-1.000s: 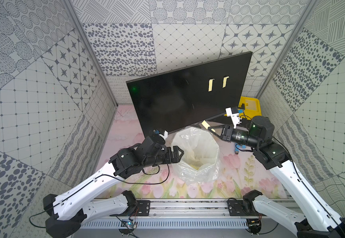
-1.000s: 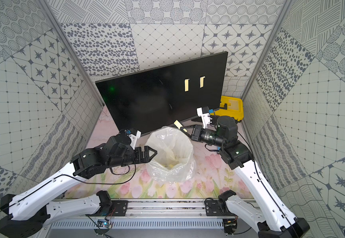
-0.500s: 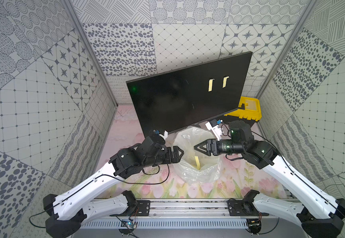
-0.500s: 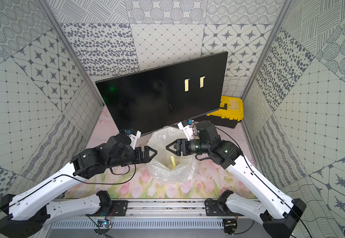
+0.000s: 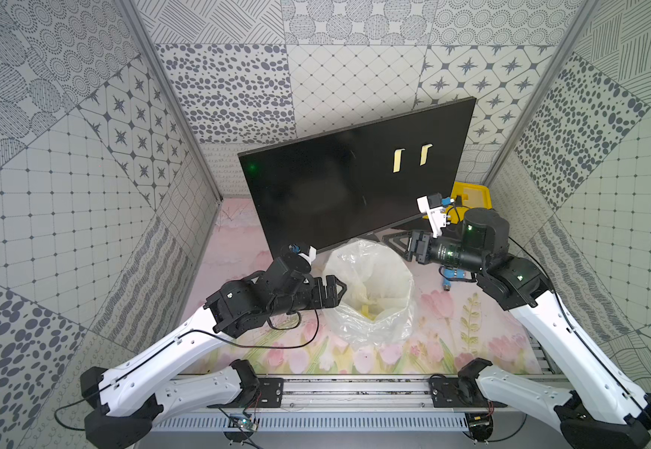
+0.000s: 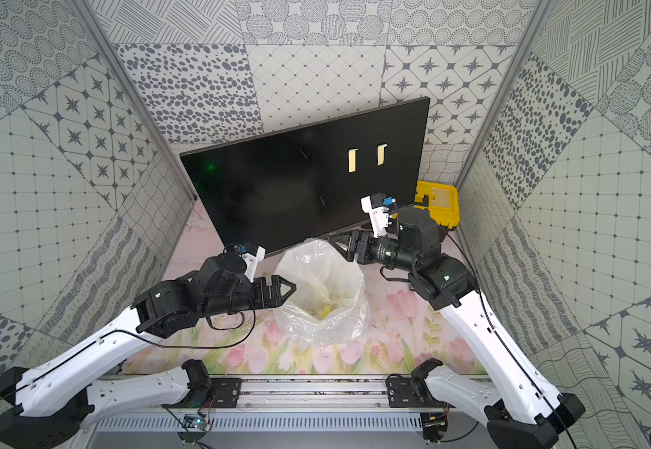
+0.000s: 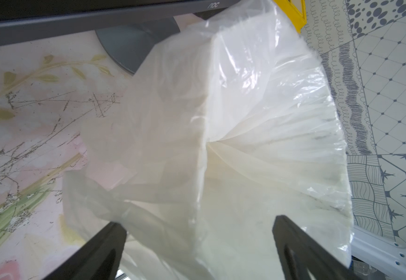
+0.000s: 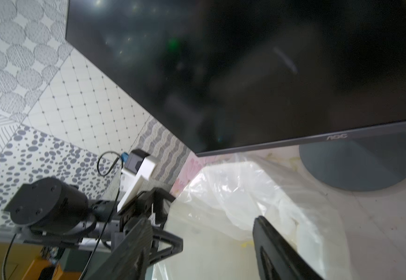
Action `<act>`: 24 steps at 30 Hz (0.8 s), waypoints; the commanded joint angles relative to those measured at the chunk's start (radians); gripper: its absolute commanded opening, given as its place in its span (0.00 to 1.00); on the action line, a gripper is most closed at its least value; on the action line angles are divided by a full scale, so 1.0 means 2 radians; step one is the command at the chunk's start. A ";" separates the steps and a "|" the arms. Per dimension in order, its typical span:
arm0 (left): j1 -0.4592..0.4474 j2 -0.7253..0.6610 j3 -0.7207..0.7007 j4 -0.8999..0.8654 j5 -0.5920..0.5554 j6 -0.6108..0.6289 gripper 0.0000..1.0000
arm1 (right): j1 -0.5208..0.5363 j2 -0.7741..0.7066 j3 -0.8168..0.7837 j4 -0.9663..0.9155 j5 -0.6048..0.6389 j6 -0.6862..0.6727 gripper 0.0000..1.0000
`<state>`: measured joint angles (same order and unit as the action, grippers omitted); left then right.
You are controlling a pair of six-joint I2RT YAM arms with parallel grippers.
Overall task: Remove the sticky note from the monitor
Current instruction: Place the sticky note in the trash bin, then tear off the sticky note from the monitor.
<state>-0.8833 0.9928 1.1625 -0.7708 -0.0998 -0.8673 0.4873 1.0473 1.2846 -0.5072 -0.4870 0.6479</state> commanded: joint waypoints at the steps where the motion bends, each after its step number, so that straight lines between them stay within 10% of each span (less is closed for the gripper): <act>1: -0.003 -0.001 0.003 0.010 0.006 0.010 0.99 | -0.058 0.002 -0.028 0.132 -0.026 0.079 0.68; 14: -0.004 0.003 0.002 0.011 0.006 0.011 0.99 | -0.199 0.100 -0.133 0.592 -0.046 0.374 0.65; 24: -0.004 0.008 0.003 0.016 0.009 0.011 0.99 | -0.229 0.156 -0.118 0.652 -0.021 0.414 0.62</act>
<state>-0.8833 1.0023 1.1625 -0.7704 -0.0998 -0.8669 0.0319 1.3457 1.0180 0.6945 -0.5426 1.4483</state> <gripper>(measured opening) 0.993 0.621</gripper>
